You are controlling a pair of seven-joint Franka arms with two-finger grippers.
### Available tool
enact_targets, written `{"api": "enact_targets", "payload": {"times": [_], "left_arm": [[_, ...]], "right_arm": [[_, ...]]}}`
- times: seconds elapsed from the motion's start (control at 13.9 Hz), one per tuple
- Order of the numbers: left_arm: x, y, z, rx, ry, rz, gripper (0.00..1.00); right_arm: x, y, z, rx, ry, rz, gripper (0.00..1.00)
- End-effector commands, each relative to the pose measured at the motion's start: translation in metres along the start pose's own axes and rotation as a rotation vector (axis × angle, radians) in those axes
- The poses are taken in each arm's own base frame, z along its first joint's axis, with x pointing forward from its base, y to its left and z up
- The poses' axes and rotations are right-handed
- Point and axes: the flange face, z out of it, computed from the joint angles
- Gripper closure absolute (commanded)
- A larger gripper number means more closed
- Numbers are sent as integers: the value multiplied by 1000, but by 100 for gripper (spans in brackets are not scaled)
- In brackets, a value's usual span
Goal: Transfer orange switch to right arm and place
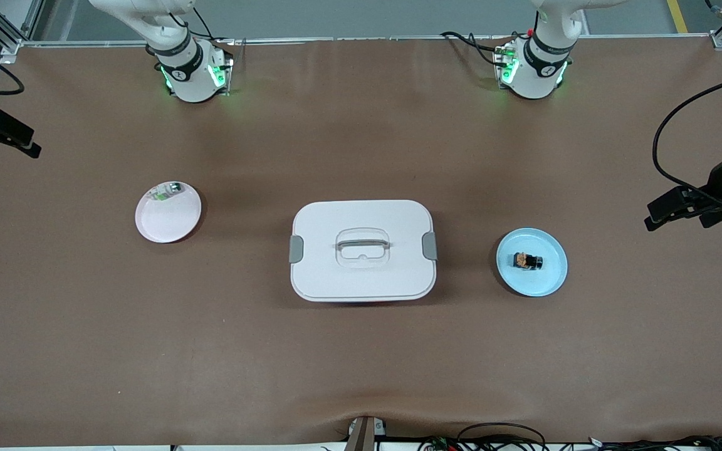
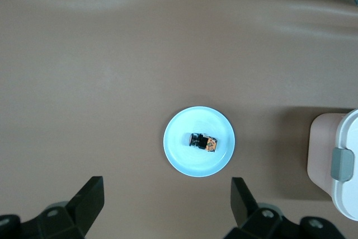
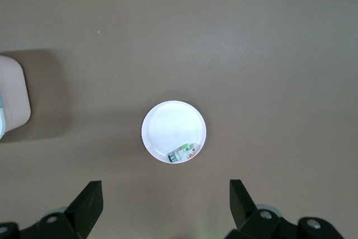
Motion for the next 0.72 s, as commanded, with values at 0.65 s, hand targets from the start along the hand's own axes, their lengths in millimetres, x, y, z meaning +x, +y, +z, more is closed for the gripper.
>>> {"api": "enact_targets", "payload": {"times": [0.65], "left_arm": [[-5, 4, -6, 17, -10, 12, 0]], "right_arm": [[-6, -38, -28, 6, 57, -62, 0]]}}
